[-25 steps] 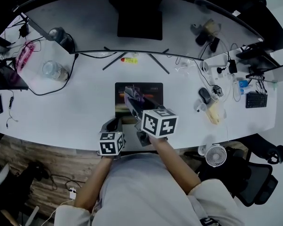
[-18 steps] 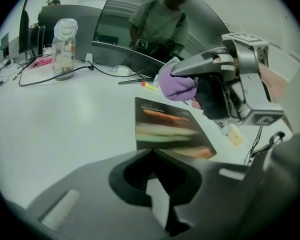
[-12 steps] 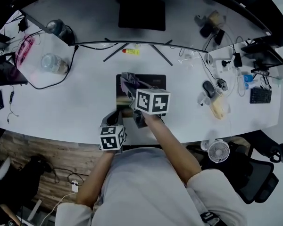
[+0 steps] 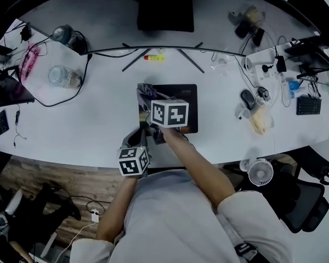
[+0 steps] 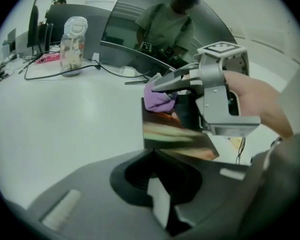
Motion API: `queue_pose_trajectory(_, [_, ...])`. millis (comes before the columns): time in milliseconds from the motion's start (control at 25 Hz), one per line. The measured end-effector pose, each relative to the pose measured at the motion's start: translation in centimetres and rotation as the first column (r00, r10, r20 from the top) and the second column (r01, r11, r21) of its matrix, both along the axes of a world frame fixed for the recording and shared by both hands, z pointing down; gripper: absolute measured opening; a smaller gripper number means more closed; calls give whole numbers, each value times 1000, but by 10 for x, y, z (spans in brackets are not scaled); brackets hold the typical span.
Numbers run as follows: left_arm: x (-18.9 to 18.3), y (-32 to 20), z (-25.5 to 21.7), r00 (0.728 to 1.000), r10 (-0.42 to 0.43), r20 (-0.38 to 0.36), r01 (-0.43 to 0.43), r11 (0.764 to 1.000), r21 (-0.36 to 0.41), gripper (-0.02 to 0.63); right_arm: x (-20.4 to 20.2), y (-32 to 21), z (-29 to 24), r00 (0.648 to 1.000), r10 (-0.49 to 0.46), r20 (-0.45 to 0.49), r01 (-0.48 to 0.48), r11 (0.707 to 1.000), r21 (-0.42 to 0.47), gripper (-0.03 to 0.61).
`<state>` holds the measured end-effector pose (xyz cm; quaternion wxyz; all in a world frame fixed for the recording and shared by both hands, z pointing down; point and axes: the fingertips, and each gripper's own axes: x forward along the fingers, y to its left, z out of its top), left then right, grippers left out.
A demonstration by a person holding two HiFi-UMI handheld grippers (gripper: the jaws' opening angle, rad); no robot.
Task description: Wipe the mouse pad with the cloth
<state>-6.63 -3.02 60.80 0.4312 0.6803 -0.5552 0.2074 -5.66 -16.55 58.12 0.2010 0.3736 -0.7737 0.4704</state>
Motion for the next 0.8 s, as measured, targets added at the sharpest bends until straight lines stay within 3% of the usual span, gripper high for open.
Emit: queue_pose_trajectory(800, [0,1,0,1000,10,-2,-10,1000,-10,0,-1,1,7,999,29,-31,-29,1000,-2,176])
